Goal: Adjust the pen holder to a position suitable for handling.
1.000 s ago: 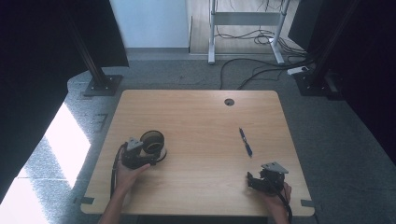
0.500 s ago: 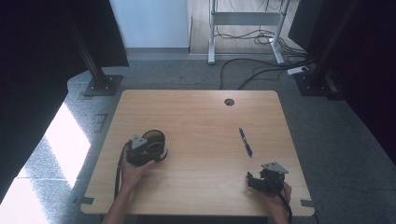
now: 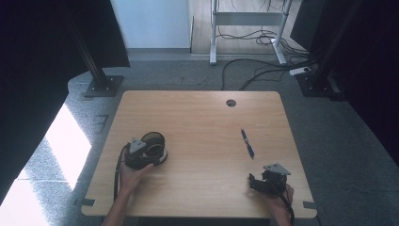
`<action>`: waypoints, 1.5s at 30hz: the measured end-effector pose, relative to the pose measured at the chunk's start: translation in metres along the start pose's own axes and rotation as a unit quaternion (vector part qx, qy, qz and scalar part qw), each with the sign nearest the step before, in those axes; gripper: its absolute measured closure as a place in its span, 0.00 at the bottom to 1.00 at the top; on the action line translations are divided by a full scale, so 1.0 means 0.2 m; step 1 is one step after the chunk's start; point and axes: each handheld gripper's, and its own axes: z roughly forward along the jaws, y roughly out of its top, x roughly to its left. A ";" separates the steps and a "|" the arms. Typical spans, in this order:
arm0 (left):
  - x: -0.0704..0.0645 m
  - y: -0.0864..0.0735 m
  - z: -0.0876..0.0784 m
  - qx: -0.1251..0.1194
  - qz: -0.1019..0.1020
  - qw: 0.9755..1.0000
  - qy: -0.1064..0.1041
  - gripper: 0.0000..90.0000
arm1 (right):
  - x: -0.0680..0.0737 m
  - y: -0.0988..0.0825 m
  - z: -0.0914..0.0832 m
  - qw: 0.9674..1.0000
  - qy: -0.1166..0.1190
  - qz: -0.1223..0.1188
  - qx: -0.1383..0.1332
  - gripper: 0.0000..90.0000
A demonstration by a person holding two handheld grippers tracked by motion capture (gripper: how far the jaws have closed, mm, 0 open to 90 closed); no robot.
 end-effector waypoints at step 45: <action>-0.31 0.28 -0.13 -0.038 0.020 0.999 -0.022 0.12 | -0.01 0.00 0.00 1.000 0.000 0.002 -0.001 0.15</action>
